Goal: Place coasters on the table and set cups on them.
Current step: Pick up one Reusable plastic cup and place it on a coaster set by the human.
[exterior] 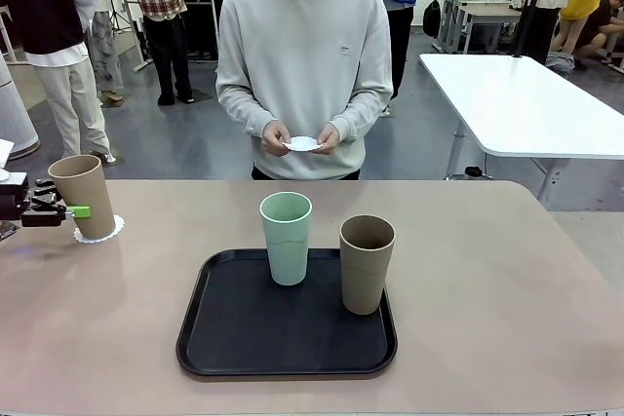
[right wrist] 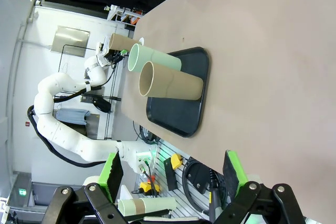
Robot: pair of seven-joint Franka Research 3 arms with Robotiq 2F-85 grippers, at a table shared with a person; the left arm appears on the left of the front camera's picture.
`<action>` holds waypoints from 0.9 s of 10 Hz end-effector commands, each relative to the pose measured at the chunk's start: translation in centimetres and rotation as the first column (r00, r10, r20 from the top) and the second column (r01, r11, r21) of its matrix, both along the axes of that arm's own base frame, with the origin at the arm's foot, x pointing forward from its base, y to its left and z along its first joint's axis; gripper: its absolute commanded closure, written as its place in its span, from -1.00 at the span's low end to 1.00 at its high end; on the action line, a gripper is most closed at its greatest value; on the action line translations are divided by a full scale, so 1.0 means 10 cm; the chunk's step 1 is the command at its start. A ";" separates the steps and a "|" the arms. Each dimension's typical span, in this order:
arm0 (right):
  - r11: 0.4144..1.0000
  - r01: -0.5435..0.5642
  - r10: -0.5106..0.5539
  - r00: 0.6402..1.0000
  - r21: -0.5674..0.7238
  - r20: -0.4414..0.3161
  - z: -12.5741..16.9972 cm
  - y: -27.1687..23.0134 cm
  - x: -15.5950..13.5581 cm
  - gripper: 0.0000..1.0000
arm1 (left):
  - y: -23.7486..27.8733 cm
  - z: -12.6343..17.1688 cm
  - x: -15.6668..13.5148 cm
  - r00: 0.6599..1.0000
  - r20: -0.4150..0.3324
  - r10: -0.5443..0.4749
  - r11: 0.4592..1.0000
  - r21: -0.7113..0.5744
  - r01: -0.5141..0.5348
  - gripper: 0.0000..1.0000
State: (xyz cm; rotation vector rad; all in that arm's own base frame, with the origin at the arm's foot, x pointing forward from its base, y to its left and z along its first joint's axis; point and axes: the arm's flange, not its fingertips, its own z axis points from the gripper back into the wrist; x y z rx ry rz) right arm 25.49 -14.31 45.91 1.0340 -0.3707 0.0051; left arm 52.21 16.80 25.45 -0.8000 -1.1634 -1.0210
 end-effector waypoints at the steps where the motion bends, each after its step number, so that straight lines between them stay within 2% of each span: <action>1: 1.000 -0.009 0.008 1.000 0.015 0.008 0.00 0.01 0.01 -1.00 | 0.04 0.00 0.01 0.999 0.017 -0.034 0.999 0.007 0.034 -1.00; 2: 1.000 -0.009 0.008 1.000 0.015 0.008 0.00 0.01 0.01 -1.00 | 0.04 -0.01 0.02 0.999 0.018 -0.033 0.999 0.013 0.033 -1.00; 3: 1.000 -0.009 0.008 1.000 0.015 0.008 0.00 0.01 0.01 -1.00 | 0.04 -0.02 0.02 0.999 0.013 -0.032 0.999 0.017 0.032 -0.84; 4: 1.000 -0.009 0.008 1.000 0.015 0.008 0.00 0.01 0.01 -1.00 | 0.03 -0.03 0.02 0.999 0.010 -0.034 0.999 0.023 0.034 -1.00; 9: 1.000 -0.009 0.008 1.000 0.015 0.008 0.00 0.01 0.01 -1.00 | 0.09 0.03 0.02 1.000 -0.005 -0.029 0.996 0.079 0.029 -1.00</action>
